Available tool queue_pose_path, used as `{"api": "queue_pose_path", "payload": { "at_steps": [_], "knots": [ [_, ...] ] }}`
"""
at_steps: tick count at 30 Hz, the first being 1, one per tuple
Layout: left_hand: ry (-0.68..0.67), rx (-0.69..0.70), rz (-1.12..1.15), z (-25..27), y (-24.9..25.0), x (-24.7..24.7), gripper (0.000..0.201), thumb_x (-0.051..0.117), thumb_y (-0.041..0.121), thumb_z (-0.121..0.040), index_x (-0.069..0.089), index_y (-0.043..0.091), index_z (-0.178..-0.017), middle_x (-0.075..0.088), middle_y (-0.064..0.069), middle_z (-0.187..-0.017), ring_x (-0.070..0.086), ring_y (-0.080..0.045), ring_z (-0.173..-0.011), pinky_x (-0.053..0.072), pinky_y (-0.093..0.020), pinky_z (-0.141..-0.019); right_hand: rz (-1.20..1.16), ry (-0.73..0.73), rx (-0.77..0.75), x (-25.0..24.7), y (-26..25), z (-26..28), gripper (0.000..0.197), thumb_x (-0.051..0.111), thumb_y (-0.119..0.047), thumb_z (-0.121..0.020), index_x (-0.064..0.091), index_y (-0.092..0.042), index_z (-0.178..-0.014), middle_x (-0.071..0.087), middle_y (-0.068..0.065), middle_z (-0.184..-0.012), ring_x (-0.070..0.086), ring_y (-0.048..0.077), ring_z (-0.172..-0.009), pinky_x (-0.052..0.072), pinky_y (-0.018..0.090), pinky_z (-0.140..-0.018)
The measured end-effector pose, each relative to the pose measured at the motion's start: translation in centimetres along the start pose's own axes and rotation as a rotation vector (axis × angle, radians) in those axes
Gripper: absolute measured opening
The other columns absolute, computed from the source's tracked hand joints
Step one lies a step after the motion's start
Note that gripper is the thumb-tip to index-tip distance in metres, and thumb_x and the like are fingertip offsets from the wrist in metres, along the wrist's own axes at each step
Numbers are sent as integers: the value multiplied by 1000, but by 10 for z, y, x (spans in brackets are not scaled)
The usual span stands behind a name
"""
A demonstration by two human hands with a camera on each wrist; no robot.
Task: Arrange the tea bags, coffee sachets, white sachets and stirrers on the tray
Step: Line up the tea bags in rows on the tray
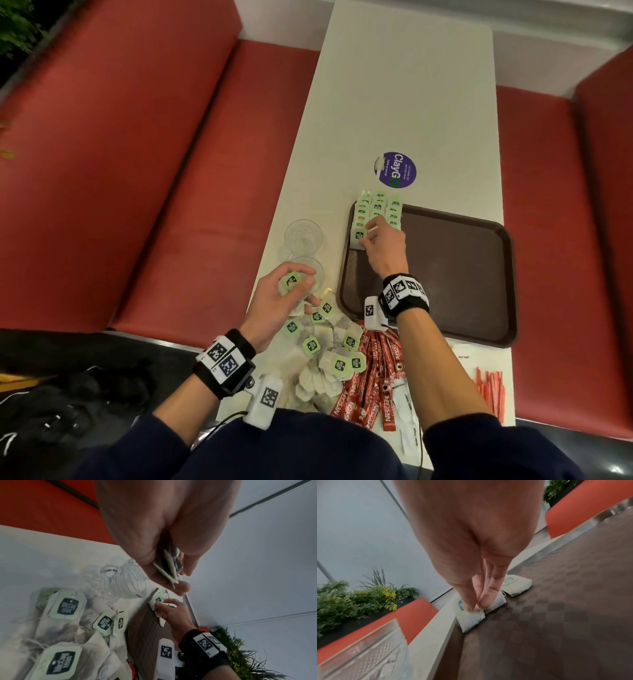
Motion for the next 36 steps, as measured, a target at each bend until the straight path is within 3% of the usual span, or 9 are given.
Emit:
{"api": "queue_pose_path", "payload": {
  "at_steps": [4, 8, 14, 18, 21, 26, 29, 32, 36],
  "knots": [
    [4, -4, 6, 1, 1, -1, 16, 75, 18, -102, 72, 9, -115, 70, -19, -125, 75, -36, -81, 58, -38, -68, 20, 65, -2, 0, 0, 7, 32, 78, -10, -97, 58, -19, -122, 71, -1, -90, 67, 18, -90, 59, 40, -91],
    [-8, -3, 8, -1, 3, 4, 15, 74, 16, -102, 72, 9, -116, 69, -19, -127, 75, -35, -81, 58, -38, -67, 58, 135, -49, -1, -6, 17, 37, 77, -16, -98, 53, -22, -125, 64, 9, -119, 65, 28, -104, 58, 44, -93],
    [-39, -5, 30, 0, 8, 11, 15, 73, 15, -104, 72, 9, -117, 65, -16, -135, 75, -35, -81, 59, -40, -70, 83, 67, -58, 18, -9, 25, 34, 70, -22, -103, 64, -21, -136, 54, 11, -129, 66, 35, -109, 57, 50, -101],
    [-74, -13, 73, 1, 12, 15, 16, 64, 12, -108, 71, 9, -122, 67, -26, -127, 74, -37, -87, 59, -41, -73, 49, 51, -11, 19, -9, 27, 39, 70, -27, -104, 64, -16, -141, 55, 12, -133, 63, 37, -119, 55, 52, -105],
    [-120, -19, 87, 3, 13, 18, 27, 53, 1, -110, 68, 13, -130, 70, -35, -112, 75, -38, -94, 63, -43, -80, -5, 95, -26, 6, -19, 33, 39, 72, -34, -103, 66, -17, -138, 61, 10, -128, 68, 31, -110, 58, 45, -99],
    [-104, 23, 108, 1, 19, 21, 47, 49, -10, -107, 58, 24, -138, 59, -37, -128, 75, -45, -98, 63, -47, -80, -364, -26, -57, -23, -62, 82, 31, 67, -54, -105, 77, -26, -101, 76, -7, -84, 73, 8, -75, 62, 36, -78],
    [-71, 43, 80, -3, 16, 21, 44, 52, -6, -108, 54, 25, -139, 56, -35, -135, 71, -55, -99, 63, -54, -84, -378, -220, -94, -23, -81, 117, 28, 72, -55, -101, 78, -28, -96, 78, -8, -87, 73, 7, -78, 60, 30, -79],
    [-85, 59, 4, -2, 17, 28, 33, 56, 4, -110, 55, 23, -138, 64, -31, -129, 68, -59, -101, 59, -70, -93, -361, -211, -156, -32, -85, 132, 11, 84, -39, -95, 77, -30, -95, 78, -12, -91, 73, 8, -87, 60, 33, -86],
    [-109, 31, 61, 4, 20, 39, 23, 60, 9, -110, 52, 13, -132, 75, -21, -122, 75, -37, -91, 63, -41, -70, -443, -182, -181, -58, -86, 137, 6, 81, -28, -99, 75, -27, -99, 78, -6, -93, 75, 14, -91, 63, 46, -85]
  ]
}}
Point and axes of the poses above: each hand's wrist, its own z-axis away from the middle knuckle, its own x-axis out of the palm, y = z × x, the point moved 8 cm from there along -z, towards the middle knuckle
